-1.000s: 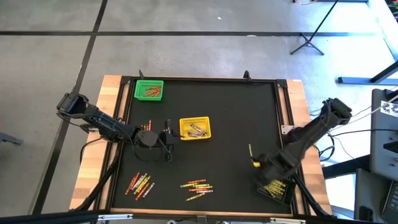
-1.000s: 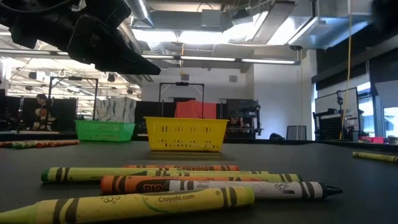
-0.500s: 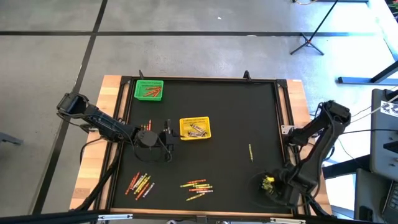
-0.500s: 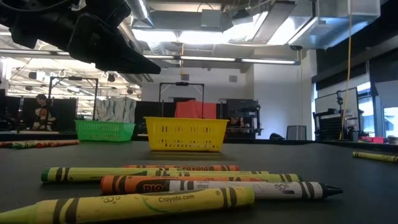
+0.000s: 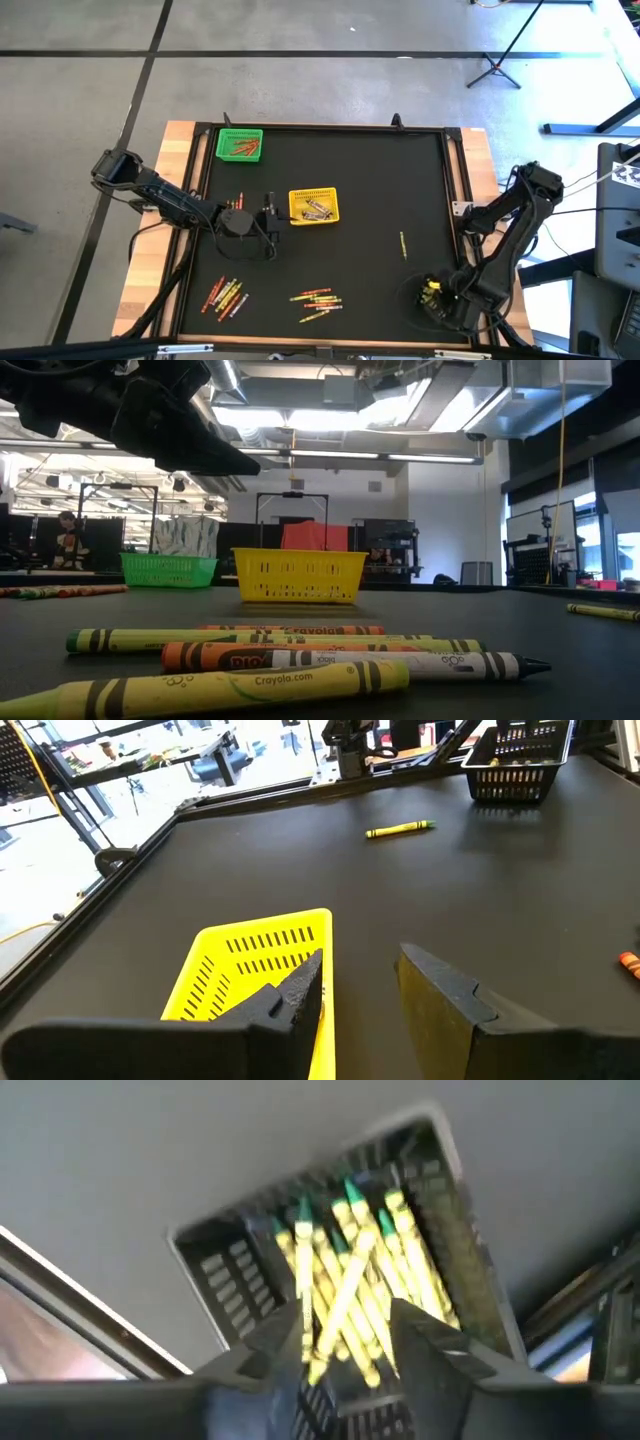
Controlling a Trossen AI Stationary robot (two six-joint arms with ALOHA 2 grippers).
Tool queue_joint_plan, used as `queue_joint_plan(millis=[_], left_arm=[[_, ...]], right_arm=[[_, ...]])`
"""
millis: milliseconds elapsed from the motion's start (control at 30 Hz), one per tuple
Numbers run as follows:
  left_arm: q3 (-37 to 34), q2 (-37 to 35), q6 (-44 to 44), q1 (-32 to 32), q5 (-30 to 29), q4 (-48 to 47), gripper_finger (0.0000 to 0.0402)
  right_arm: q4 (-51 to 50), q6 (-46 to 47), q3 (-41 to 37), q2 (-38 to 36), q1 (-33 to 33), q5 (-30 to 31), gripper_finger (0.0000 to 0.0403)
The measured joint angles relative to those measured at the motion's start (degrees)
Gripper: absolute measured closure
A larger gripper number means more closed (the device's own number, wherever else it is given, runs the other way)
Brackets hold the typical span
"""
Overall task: Sort crayons
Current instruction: Put the green crayon into the black bin
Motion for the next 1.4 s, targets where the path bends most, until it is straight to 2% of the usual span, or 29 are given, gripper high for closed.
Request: queue_joint_plan(millis=[133, 233, 333, 433, 600, 733, 900, 1133, 1400], left_arm=[[0.0, 0.0, 0.0, 0.0, 0.0, 0.0, 0.0287], [0.0, 0.0, 0.0, 0.0, 0.0, 0.1, 0.0287], [0.0, 0.0, 0.0, 0.0, 0.0, 0.2, 0.0287], [0.0, 0.0, 0.0, 0.0, 0.0, 0.2, 0.0287], [0.0, 0.0, 0.0, 0.0, 0.0, 0.3, 0.0287], [0.0, 0.0, 0.0, 0.0, 0.0, 0.3, 0.0287], [0.0, 0.0, 0.0, 0.0, 0.0, 0.3, 0.0287], [0.0, 0.0, 0.0, 0.0, 0.0, 0.3, 0.0287], [0.0, 0.0, 0.2, 0.0, 0.0, 0.3, 0.0287]], right_arm=[[-0.6, -1.7, 0.0, -0.9, -2.4, 7.3, 0.0225], [-1.4, -4.9, -0.2, -0.9, -5.0, 16.9, 0.0223], [-1.5, -6.3, -1.9, -0.9, -8.7, 20.7, 0.0228], [-1.2, -6.4, -4.8, -0.9, -12.9, 20.6, 0.0233], [1.4, -7.2, -10.7, -0.8, -20.4, 15.2, 0.0236], [7.6, -13.4, -14.7, -0.8, -25.6, 11.0, 0.0237], [14.0, -19.9, -17.4, -0.8, -30.4, 9.5, 0.0237], [15.6, -22.8, -19.0, -0.8, -34.0, 9.2, 0.0237], [17.9, -23.3, -21.0, -1.0, -34.3, 8.4, 0.0237]])
